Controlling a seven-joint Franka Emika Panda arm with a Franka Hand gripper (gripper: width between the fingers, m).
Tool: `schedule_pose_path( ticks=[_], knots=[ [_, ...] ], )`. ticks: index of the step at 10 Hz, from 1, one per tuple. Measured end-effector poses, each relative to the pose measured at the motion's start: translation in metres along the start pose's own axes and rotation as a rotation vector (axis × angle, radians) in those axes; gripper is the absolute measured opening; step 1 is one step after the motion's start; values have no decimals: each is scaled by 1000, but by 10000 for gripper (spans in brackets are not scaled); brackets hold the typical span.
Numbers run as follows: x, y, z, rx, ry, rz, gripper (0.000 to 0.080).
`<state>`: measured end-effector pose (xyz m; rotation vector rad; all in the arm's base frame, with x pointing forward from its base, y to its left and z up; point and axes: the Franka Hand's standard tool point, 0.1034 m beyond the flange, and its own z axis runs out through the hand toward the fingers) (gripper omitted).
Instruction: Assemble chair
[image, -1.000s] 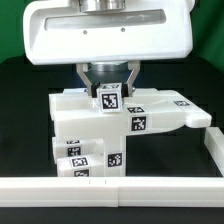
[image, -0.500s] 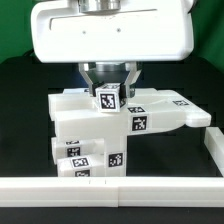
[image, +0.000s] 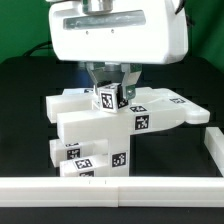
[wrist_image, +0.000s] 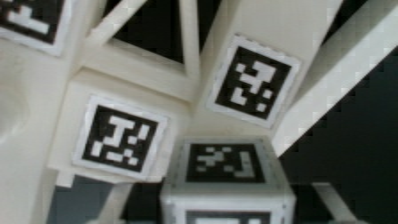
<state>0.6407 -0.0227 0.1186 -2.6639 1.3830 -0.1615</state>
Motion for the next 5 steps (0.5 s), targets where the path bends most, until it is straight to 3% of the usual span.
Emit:
schedule_pose_path(
  ticks=[5],
  knots=[
    [-3,-2,1,20,-21,355,288]
  ],
)
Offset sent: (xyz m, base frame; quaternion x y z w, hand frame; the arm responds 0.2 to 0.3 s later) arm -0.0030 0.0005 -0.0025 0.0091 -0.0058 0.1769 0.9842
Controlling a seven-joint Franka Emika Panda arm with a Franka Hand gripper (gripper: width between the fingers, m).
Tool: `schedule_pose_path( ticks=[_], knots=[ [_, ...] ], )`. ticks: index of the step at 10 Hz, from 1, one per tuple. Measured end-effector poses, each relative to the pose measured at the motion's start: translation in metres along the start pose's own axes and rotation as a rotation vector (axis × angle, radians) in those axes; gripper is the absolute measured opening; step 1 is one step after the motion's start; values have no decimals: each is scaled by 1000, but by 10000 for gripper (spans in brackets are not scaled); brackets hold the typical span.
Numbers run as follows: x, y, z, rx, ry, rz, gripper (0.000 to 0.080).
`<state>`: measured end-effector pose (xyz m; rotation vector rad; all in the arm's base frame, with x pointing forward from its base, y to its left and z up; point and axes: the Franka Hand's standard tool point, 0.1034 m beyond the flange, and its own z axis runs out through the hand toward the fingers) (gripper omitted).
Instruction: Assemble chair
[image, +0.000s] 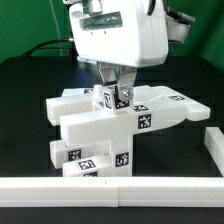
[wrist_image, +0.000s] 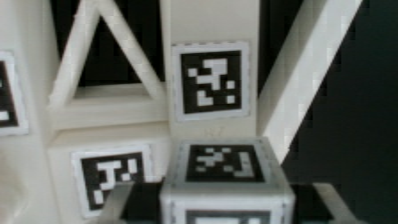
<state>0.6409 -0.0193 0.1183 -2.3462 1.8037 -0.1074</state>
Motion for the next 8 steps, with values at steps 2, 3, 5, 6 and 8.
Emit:
schedule_pose_path(
  ticks=[2,3,5,6,8],
  knots=[
    [-1,0,0,1,-3,93,288],
    [-2,-1,0,2,-4,161,288],
    [-3,-1,1,2,-5,190,296],
    [-3,-1,1,2,-5,180,296],
    [-2,-1,0,2,-4,130,536]
  ],
)
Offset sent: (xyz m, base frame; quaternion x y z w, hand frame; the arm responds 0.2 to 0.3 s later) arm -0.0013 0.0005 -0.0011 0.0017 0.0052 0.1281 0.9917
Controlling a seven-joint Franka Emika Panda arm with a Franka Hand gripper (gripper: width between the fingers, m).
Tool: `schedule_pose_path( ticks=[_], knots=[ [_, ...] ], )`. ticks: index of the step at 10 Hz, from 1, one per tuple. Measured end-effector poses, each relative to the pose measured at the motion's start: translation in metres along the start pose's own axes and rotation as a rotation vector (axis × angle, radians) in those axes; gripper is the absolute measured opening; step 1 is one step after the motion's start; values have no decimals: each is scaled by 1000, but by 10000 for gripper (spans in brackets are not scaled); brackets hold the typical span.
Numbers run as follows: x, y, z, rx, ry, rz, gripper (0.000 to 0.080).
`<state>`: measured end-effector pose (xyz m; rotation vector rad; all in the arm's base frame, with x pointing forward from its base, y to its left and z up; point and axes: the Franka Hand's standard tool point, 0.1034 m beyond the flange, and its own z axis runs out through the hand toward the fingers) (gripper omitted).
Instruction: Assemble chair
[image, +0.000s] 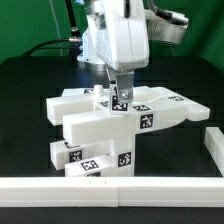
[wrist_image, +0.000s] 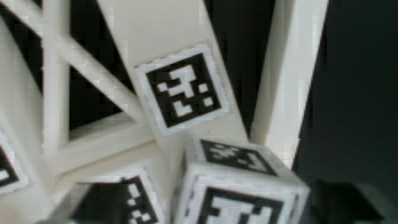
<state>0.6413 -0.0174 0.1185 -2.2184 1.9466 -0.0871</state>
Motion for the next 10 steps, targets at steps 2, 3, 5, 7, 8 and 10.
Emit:
schedule_pose_path(
  ticks=[2,3,5,7,8,10],
  knots=[
    [0,0,0,-1,1,-108,641],
    [0,0,0,-1,1,-203,641],
    [0,0,0,-2,2,-324,648],
    [1,1,0,-11,5,-516,649],
    [2,3,0,-32,8,-648,649],
    [1,3,-1,-79,9,-870,649]
  ],
)
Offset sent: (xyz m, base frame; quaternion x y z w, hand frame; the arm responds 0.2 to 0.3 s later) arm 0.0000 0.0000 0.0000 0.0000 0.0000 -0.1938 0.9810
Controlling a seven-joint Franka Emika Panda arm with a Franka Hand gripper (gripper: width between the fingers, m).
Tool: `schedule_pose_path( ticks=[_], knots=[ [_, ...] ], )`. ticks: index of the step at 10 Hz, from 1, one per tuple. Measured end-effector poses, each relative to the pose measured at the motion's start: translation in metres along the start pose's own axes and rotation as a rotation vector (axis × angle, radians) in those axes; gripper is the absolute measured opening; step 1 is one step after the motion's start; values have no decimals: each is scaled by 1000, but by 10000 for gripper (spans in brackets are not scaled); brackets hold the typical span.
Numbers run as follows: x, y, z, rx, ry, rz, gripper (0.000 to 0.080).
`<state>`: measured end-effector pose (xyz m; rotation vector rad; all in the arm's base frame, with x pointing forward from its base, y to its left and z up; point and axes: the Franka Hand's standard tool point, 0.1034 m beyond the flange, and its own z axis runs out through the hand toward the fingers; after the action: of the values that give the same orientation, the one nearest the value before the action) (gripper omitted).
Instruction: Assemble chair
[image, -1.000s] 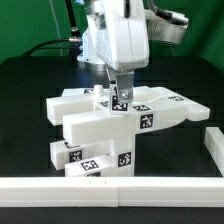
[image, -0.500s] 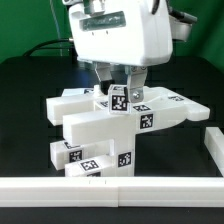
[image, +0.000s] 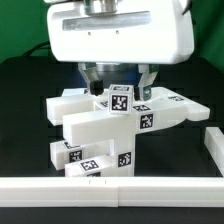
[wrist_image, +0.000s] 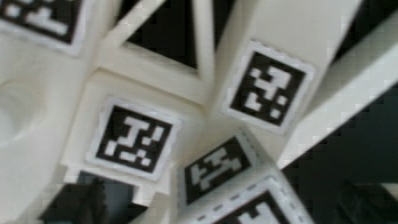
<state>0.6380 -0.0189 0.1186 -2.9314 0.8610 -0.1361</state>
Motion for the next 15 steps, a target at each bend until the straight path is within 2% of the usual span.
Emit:
schedule_pose_path(
  ticks=[2,6,8,9,10,13,15],
  knots=[
    [0,-1,-1,-38,-9,-219,649],
    [-3,-4,3,-63,-16,-525,649],
    [-3,-4,3,-63,-16,-515,400],
    [-3,-4,3,-63,-16,-515,400],
    [-3,-4,3,-63,-16,-507,287],
    [-3,-4,3,-62,-14,-452,287],
    [-3,-5,3,-59,-5,-289,287]
  ],
)
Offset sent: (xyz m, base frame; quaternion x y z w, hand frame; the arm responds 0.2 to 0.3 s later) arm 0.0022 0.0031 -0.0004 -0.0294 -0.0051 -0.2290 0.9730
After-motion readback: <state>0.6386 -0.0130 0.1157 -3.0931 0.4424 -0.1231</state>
